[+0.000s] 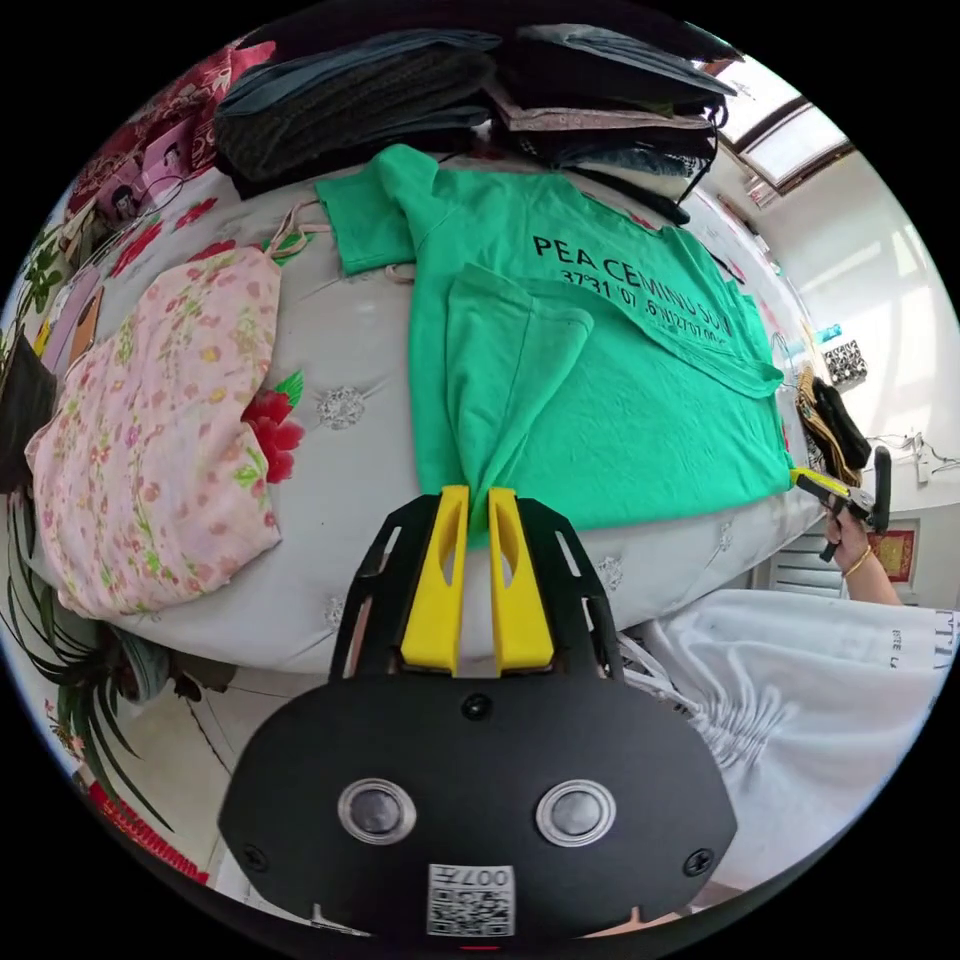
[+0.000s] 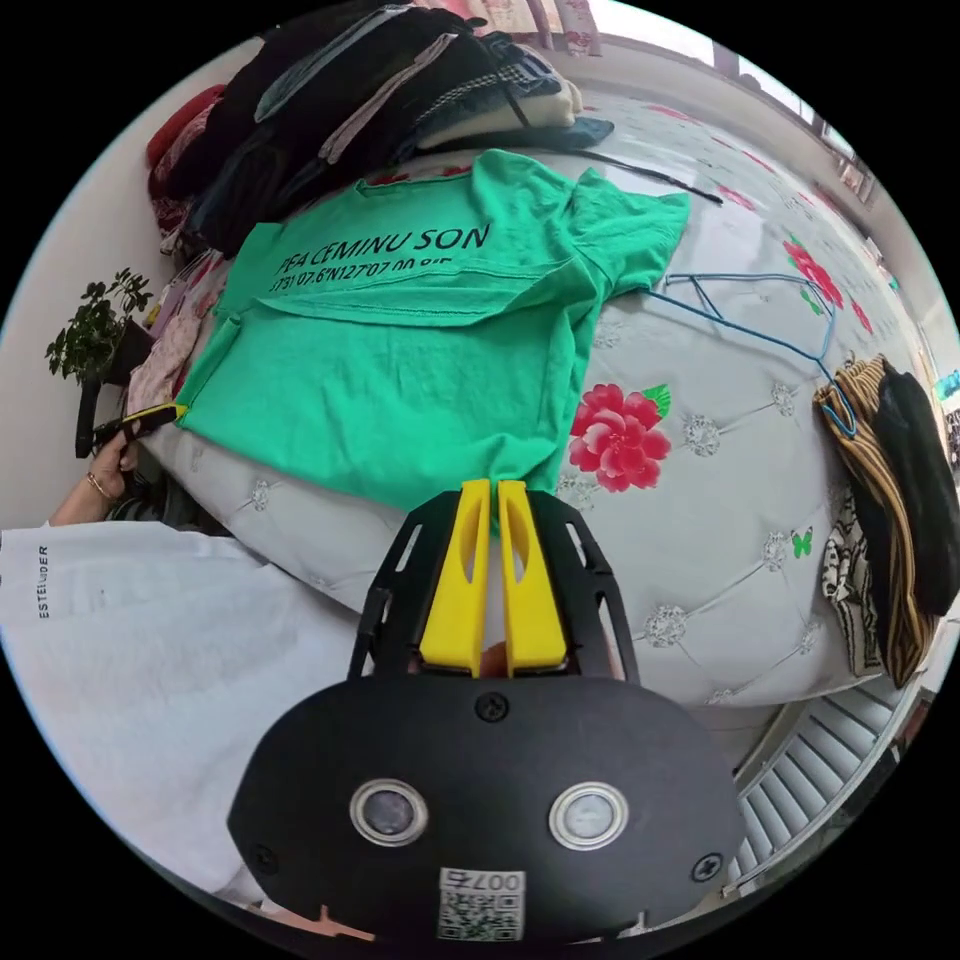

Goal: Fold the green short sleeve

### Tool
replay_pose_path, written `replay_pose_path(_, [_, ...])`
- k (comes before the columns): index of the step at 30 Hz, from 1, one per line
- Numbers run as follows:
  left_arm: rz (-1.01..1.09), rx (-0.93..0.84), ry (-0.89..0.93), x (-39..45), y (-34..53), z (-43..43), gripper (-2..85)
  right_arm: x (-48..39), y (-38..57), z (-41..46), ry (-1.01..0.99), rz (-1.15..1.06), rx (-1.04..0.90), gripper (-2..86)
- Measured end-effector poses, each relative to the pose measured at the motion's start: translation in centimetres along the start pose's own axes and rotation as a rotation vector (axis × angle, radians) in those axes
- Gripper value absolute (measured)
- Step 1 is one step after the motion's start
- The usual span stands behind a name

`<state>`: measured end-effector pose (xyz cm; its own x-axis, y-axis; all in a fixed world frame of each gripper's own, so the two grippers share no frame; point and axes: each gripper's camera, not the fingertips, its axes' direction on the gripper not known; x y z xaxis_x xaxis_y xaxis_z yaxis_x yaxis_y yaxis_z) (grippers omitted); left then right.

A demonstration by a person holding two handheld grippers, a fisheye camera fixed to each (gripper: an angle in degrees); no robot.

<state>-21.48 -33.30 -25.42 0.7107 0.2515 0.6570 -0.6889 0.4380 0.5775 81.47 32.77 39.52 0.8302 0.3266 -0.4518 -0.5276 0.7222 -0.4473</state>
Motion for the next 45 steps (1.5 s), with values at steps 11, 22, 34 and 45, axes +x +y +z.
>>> replay_pose_path(11, [-0.006, 0.000, 0.270, -1.1, 5.8, -0.4, 0.5, 3.4, 7.5, -5.4, -0.080, 0.059, 0.147, 0.1])
replay_pose_path(22, [0.066, 0.129, 0.056, 1.6, 7.8, -2.8, 5.4, 2.3, 6.9, -5.5, 0.011, 0.104, 0.174, 4.4])
replay_pose_path(34, [0.249, -0.010, -0.071, 4.5, 3.4, 2.6, 0.6, -0.4, -1.8, -3.2, 0.095, -0.032, 0.122, 7.2])
replay_pose_path(45, [-0.363, 0.241, 0.338, -10.1, 6.4, -2.0, -0.9, 4.0, -5.2, -4.5, 0.014, 0.129, 0.194, 0.5])
